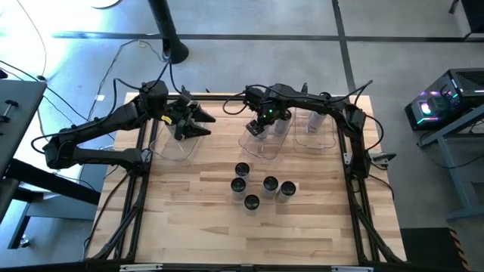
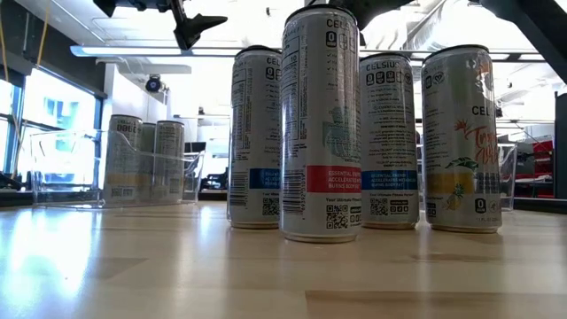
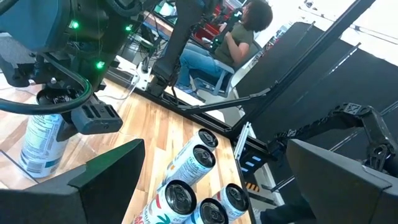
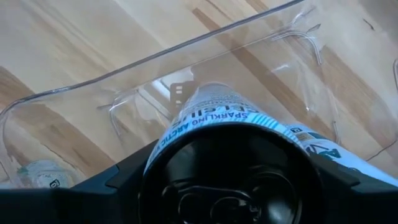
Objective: Sort soda cans
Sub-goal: Put the white-blue soda can into the top center transparent bin
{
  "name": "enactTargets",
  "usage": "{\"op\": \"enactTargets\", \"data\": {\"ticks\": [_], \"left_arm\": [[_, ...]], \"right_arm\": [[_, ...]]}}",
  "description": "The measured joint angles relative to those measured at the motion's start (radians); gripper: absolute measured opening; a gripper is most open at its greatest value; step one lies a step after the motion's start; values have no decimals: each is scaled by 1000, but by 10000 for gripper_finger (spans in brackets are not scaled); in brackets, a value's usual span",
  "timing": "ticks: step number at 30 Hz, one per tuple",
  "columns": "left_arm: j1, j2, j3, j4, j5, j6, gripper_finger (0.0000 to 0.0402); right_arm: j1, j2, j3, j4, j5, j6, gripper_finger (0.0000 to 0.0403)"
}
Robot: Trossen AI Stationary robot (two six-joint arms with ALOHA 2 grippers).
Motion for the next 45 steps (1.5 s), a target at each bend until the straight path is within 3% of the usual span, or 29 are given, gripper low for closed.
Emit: {"op": "enactTargets", "data": {"ticks": [4, 16, 32, 45], "left_arm": [[0, 0, 0, 0, 0, 0, 385], [0, 0, 0, -1, 1, 2, 385], [0, 0, 0, -2, 2, 2, 385], [0, 0, 0, -2, 32, 12, 385]], "right_arm": [[0, 0, 0, -2, 2, 17, 297], [-15, 0, 8, -25, 6, 46, 394], [-34, 0, 230, -61, -21, -52, 397], [-19, 1, 503, -162, 65, -97, 397]]}}
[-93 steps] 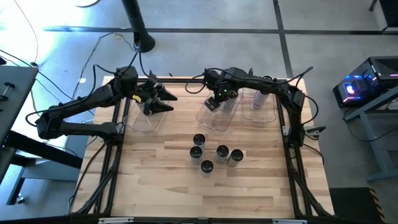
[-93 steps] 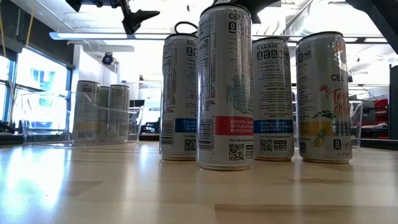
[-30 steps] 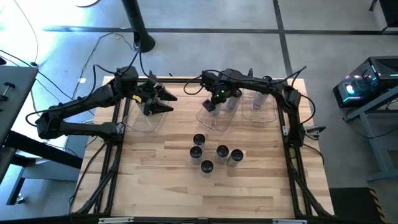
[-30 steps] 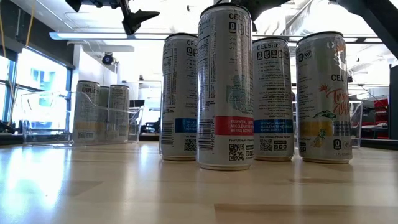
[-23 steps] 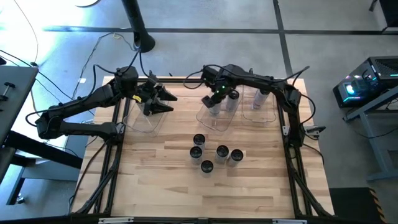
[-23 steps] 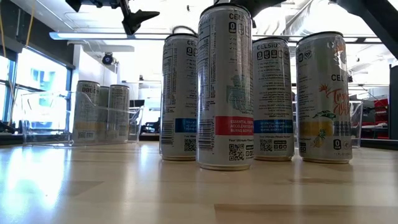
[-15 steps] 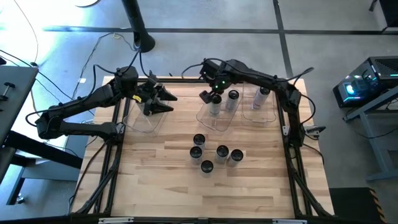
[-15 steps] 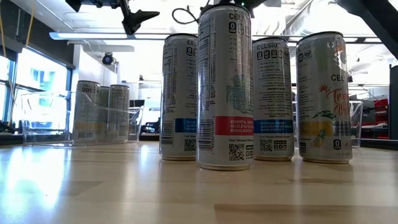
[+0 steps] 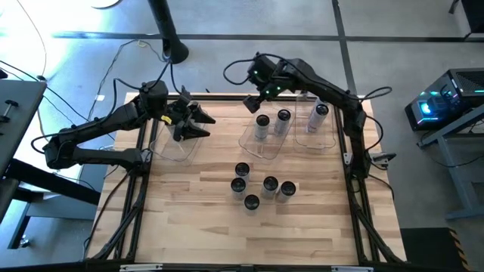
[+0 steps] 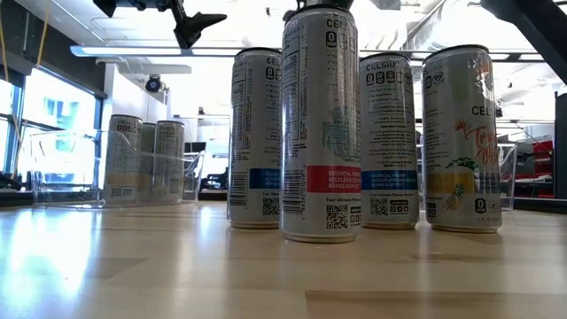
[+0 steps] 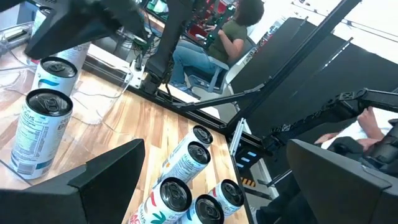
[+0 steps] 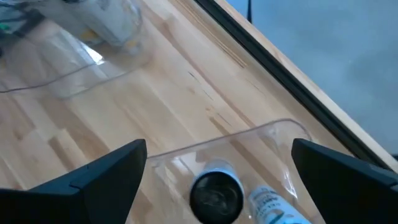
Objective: Sort soda cans
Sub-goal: Put the white-blue soda can into the top center transparent bin
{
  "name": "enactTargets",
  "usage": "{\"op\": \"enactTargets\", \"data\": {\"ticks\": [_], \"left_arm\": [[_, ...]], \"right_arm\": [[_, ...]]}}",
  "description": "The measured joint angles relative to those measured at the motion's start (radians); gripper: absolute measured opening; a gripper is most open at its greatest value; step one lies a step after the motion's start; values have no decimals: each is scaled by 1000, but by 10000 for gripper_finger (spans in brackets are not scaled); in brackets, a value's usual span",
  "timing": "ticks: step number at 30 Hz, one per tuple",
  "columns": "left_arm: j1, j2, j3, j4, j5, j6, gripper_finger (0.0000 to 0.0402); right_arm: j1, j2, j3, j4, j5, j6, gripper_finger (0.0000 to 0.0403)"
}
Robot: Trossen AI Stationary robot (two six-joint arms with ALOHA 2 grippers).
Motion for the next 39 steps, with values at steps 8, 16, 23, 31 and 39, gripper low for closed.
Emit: {"op": "enactTargets", "data": {"ticks": [8, 16, 23, 31, 39], "left_arm": [[0, 0, 0, 0, 0, 0, 385], [0, 0, 0, 1, 22, 15, 385], [0, 0, 0, 0, 27, 9, 385], [0, 0, 0, 0, 28, 6, 385], [0, 0, 0, 0, 28, 6, 385]], "right_arm": [[57, 0, 30, -1, 18, -73, 397], [119, 0, 30, -20, 66, -106, 397], [132, 0, 30, -35, 39, -25, 397], [215, 0, 29, -38, -235, -92, 397], [371, 0, 29, -56, -237, -106, 397]]}}
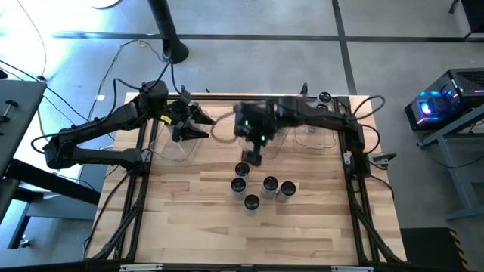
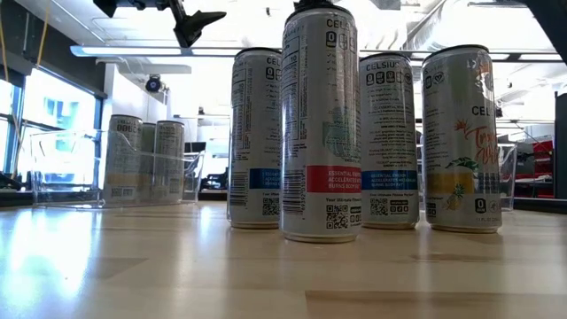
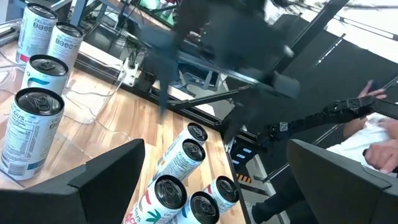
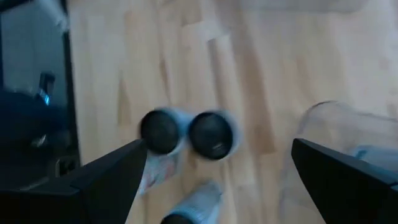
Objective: Sort soda cans
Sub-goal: Put the white-blue soda can into the top center transparent bin
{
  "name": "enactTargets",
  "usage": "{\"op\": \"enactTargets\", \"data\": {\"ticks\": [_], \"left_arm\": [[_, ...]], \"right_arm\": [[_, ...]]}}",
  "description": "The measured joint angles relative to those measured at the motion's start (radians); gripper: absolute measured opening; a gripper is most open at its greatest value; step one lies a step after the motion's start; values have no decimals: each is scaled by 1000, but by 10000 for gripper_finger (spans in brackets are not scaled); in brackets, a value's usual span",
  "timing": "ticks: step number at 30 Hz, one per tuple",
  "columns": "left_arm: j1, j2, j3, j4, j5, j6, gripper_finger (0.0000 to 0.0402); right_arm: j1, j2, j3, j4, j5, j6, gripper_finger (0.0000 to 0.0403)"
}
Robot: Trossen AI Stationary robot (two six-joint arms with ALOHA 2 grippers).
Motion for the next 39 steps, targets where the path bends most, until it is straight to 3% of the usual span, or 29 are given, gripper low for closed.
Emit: {"op": "enactTargets", "data": {"ticks": [7, 11, 15, 23, 31, 39], "left_arm": [[0, 0, 0, 0, 1, -42, 385], [0, 0, 0, 1, 1, -53, 385], [-1, 3, 0, 3, 0, -72, 385], [-2, 8, 0, 1, -2, -77, 385], [-7, 8, 0, 1, -2, -77, 385], [-7, 9, 0, 4, -2, -71, 385]], "right_arm": [[128, -12, -2, -202, 107, 84, 397], [176, -74, -20, -140, 92, 95, 397], [210, -131, -23, -187, 220, 178, 397], [269, -129, -28, -183, 315, 242, 397], [344, -118, -61, -154, 310, 225, 397], [294, -164, -253, -117, 200, 192, 397]]}}
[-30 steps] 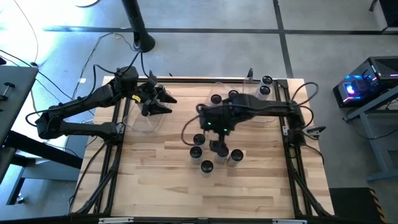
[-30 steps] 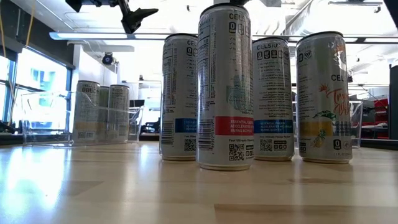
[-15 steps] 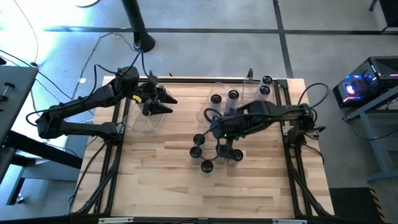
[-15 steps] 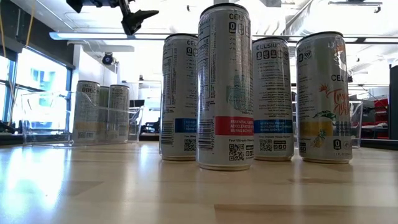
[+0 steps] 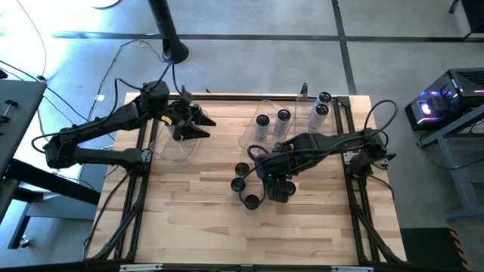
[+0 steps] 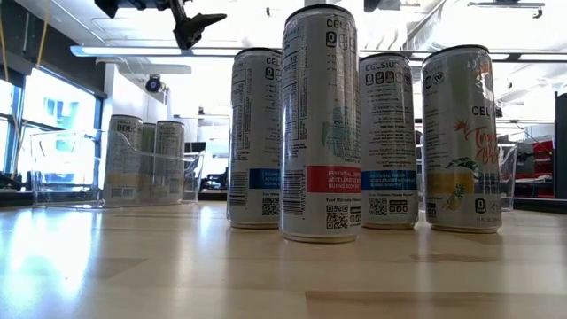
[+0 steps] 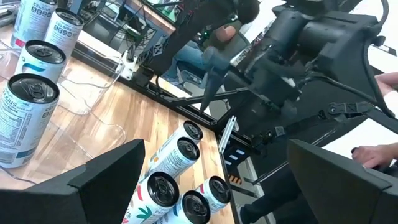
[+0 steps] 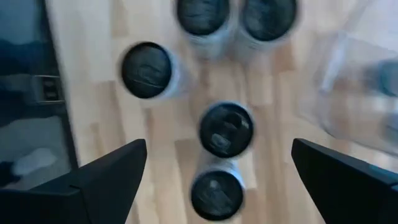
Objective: Sort soda cans
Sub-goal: Put the white-blue soda can into the top center transparent bin
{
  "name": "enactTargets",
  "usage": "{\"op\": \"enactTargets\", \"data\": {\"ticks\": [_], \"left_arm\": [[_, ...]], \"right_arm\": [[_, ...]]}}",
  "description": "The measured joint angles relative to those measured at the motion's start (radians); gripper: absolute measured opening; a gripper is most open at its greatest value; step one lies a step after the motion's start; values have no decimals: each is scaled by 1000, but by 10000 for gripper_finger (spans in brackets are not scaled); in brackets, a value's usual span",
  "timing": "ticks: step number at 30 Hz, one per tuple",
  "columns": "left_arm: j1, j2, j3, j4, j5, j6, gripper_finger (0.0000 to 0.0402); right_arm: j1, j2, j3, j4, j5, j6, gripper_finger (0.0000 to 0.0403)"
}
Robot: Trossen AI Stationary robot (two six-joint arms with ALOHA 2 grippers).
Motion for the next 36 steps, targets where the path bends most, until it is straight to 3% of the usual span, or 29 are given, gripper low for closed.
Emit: {"op": "enactTargets", "data": {"ticks": [5, 8, 11, 14, 17, 23, 28, 36], "left_arm": [[0, 0, 0, 0, 0, 1, 385], [0, 0, 0, -2, 1, 9, 385], [0, 0, 0, -8, 2, 11, 385], [0, 0, 0, -16, 2, 23, 385], [0, 0, 0, -19, 2, 28, 385], [0, 0, 0, -20, 2, 29, 385], [0, 0, 0, -20, 2, 29, 385], [0, 0, 0, -21, 2, 29, 385]], "right_arm": [[-35, -69, -139, 167, -85, -62, 397], [-40, -88, -231, 241, -52, -84, 397], [-34, -87, -295, 251, 13, 14, 397], [-35, -88, -343, 254, -62, 23, 397], [-34, -87, -376, 261, -91, 20, 397], [-38, -87, -421, 279, -17, 4, 397], [-42, -87, -455, 342, -75, -12, 397], [-39, -71, -459, 352, -51, -46, 397]]}}
